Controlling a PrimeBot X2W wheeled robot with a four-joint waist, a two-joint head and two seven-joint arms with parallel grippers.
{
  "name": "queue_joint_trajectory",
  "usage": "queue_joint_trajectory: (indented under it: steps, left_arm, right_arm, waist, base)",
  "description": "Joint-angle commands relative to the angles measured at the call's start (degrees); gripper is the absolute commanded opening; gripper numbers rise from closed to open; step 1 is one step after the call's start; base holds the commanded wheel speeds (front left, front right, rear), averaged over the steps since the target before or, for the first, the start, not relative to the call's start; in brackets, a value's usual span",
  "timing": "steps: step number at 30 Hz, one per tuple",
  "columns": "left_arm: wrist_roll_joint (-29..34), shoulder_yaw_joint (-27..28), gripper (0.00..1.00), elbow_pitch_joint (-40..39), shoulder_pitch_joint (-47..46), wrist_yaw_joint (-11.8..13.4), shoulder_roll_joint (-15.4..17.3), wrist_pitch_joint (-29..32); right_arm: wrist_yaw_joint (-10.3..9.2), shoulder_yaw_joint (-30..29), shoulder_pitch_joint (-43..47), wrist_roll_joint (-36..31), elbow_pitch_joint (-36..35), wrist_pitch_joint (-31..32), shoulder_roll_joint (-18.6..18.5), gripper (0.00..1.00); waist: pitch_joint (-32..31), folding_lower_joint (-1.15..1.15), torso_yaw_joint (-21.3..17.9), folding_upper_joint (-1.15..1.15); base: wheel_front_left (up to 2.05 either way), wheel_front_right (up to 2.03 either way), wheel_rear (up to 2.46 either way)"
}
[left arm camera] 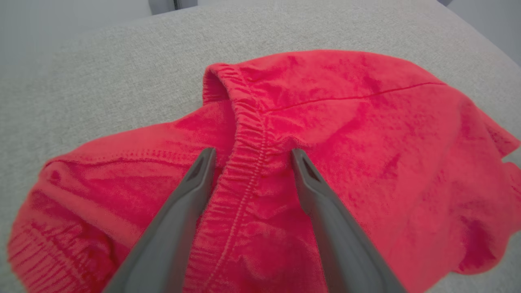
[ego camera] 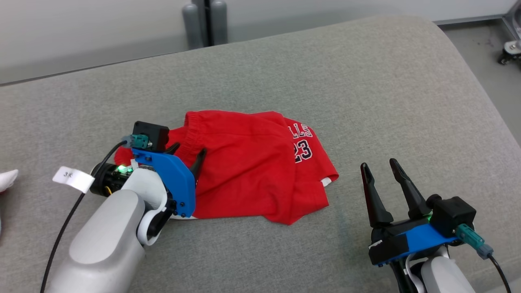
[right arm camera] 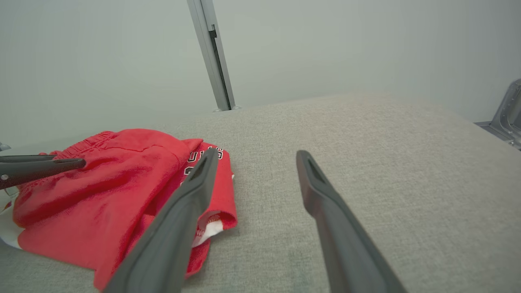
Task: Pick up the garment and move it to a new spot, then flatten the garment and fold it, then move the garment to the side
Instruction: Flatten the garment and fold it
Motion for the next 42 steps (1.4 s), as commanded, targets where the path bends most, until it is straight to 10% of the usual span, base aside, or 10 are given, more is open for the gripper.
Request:
queue_joint_trajectory:
  steps: [1, 4, 5, 6, 18, 25, 27, 28, 42]
  left_arm:
    - [-0.4, -0.3, 1.0, 0.5, -1.4, -0.5, 0.5, 0.8]
    - [-1.4, -0.4, 0.98, 1.1, -1.9, -1.3, 0.8, 2.4]
    - [-1.8, -0.6, 0.07, 1.0, -2.1, -1.7, 0.8, 2.8]
    - [-2.6, -0.2, 0.0, 0.8, -2.3, -2.0, 0.7, 2.8]
    - [-21.7, 21.5, 0.0, 0.5, -2.7, -1.0, 0.4, -10.5]
    - [-22.3, 23.7, 0.0, 3.6, 0.9, -0.6, 1.9, -13.4]
    - [-22.1, 23.2, 0.82, 3.8, 2.1, -1.0, 1.1, -14.3]
    - [-21.8, 23.0, 1.0, 4.0, 2.8, -1.1, 0.7, -14.8]
    - [-11.7, 18.0, 1.0, -0.6, 15.0, -0.3, -2.5, -30.2]
  right_arm:
    - [0.03, -0.3, -0.3, 0.5, -0.1, -0.2, -0.2, 1.0]
    - [0.03, -0.2, -0.3, 1.0, -0.4, -0.2, -0.2, 1.0]
    - [0.03, -0.3, -0.3, 1.2, -0.5, -0.2, -0.2, 1.0]
    - [0.03, -0.3, -0.3, 1.2, -0.6, -0.2, -0.2, 1.0]
    - [0.03, -0.4, -1.8, 2.3, -1.8, -0.2, -0.2, 1.0]
    - [0.03, -0.4, -1.8, 2.8, -1.6, -0.2, -0.2, 1.0]
    - [0.03, -0.5, -1.7, 2.6, -1.3, -0.2, -0.2, 1.0]
    - [0.03, -0.6, -1.8, 2.4, -1.2, -0.2, -0.2, 1.0]
    - [0.03, -5.0, 1.2, -1.4, 0.1, -0.2, -0.2, 1.0]
  waist:
    - [0.2, -0.01, -0.7, 0.0]
    - [0.7, -0.01, -1.6, 0.0]
    - [0.8, -0.01, -1.7, 0.0]
    - [0.9, -0.01, -1.8, 0.0]
    - [2.2, -0.01, 0.1, 0.0]
    - [2.0, -0.01, 1.6, 0.0]
    - [1.7, -0.01, 2.2, 0.0]
    - [1.5, -0.01, 2.5, 0.0]
    - [-4.5, -0.01, 7.7, 0.0]
  base:
    - [0.0, 0.0, 0.0]
    - [0.0, 0.0, 0.0]
    - [0.0, 0.0, 0.0]
    - [0.0, 0.0, 0.0]
    - [0.0, 0.0, 0.0]
    - [0.0, 0.0, 0.0]
    - [0.0, 0.0, 0.0]
    - [0.0, 0.0, 0.0]
    - [0.0, 0.0, 0.0]
